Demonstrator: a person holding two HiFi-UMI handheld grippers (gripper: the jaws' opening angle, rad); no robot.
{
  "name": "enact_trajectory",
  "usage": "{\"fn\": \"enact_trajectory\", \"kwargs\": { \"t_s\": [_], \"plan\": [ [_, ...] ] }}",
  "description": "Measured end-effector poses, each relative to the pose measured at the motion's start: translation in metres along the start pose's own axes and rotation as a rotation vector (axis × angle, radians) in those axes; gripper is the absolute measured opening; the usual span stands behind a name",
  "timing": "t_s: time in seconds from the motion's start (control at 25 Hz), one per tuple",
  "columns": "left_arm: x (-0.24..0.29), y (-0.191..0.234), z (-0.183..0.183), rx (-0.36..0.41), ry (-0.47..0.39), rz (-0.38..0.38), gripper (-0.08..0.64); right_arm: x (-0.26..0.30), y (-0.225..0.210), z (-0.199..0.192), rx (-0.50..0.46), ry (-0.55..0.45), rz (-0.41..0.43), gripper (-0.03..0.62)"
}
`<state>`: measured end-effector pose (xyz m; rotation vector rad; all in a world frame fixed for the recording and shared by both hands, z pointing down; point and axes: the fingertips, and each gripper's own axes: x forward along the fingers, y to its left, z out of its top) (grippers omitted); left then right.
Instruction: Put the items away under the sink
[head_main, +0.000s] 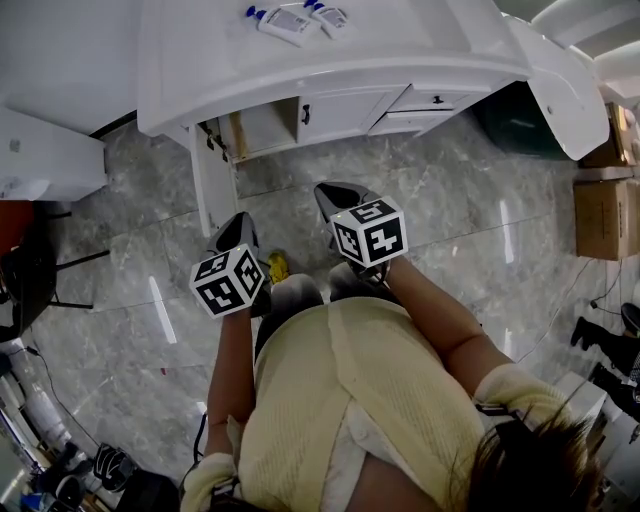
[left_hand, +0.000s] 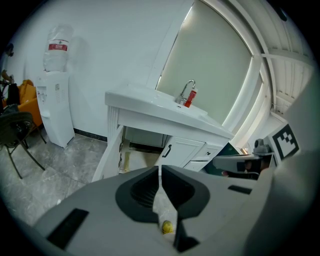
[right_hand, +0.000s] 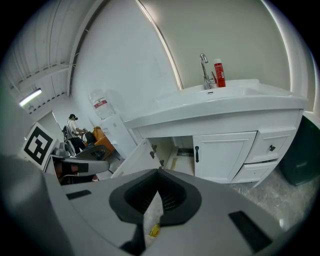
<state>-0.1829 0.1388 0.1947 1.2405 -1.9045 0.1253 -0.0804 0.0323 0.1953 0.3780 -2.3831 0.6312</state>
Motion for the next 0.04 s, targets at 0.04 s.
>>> {"fn": "enact_trajectory", "kwargs": {
  "t_s": [0.04],
  "plan": [
    [-0.0006,0.0003,-0.0012,-0.002,0.001,0.001,0.052,-0.0004,0.0005,-0.0009,0.0,0.001,0.001,0.025]
  ]
}}
